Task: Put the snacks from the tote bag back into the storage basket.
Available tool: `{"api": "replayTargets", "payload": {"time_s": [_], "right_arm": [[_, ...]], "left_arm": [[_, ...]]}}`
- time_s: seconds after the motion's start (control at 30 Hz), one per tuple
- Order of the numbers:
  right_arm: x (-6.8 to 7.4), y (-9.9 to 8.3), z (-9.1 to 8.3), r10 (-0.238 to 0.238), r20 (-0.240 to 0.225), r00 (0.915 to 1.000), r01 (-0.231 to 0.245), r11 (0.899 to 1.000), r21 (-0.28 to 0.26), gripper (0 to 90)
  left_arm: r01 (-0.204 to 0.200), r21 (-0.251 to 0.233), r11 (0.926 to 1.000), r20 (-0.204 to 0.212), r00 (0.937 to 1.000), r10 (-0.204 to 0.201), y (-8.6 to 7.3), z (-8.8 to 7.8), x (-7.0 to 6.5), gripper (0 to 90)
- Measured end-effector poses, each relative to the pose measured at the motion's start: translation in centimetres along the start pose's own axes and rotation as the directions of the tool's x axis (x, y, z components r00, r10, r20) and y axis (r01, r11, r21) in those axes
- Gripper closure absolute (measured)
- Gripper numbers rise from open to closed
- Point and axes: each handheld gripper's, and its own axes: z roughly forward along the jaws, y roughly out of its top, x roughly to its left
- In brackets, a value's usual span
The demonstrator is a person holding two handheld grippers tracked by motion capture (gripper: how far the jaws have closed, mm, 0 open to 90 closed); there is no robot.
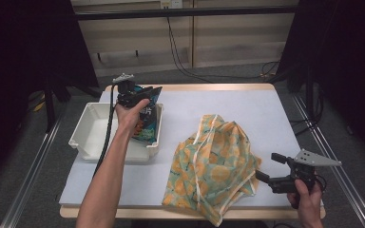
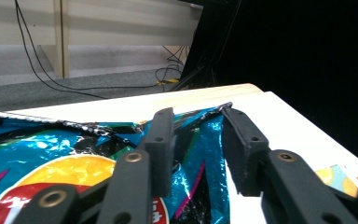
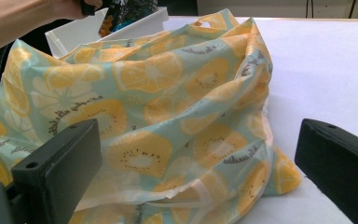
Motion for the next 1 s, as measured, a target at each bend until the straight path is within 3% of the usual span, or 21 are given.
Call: {"api": "replayTargets", "payload": {"time_s": [0.27,0.47,0.57,0.6,0.73,0.8,1.0], "right_arm": [[0.2,0.0,0.1,0.003,0.0,1.0,-0.003,1.0,0.002,0.0],[0.1,-0.1,0.0,0.002,0.007,1.0,-0.003,1.0,0.002,0.0],[0.1,-0.1,-0.1,-0.007,0.009,0.9999,0.007,1.0,0.002,0.0],[0.1,-0.1,-0.1,-0.007,0.01,0.9999,0.007,1.0,0.002,0.0],[0.4,-0.1,-0.1,-0.004,0.007,1.0,0.004,1.0,0.002,0.0],[0.3,-0.2,0.0,-0.008,0.012,0.9999,0.008,1.0,0.009,0.0],[0.4,-0.1,0.0,0.0,0.014,0.9999,0.0,1.0,0.005,0.0]], "left_arm": [[-0.021,-0.004,0.9998,-0.014,0.9997,0.021,0.4,-1.1,-0.2,41.3],[-0.05,-0.017,0.9986,0.048,0.9976,0.05,0.6,-3.0,-0.4,36.0],[-0.064,-0.021,0.9977,0.087,0.994,0.065,0.3,-4.3,-0.3,44.9],[-0.067,-0.029,0.9973,0.111,0.9913,0.07,0.0,-4.8,-0.3,52.9],[-0.089,-0.01,0.996,0.129,0.9876,0.089,-0.8,-6.6,-0.1,68.2],[-0.111,0.005,0.9938,0.118,0.9869,0.11,-1.2,-7.3,0.0,76.7],[-0.143,0.075,0.987,0.108,0.985,0.134,-3.7,-9.1,0.6,83.1]]}}
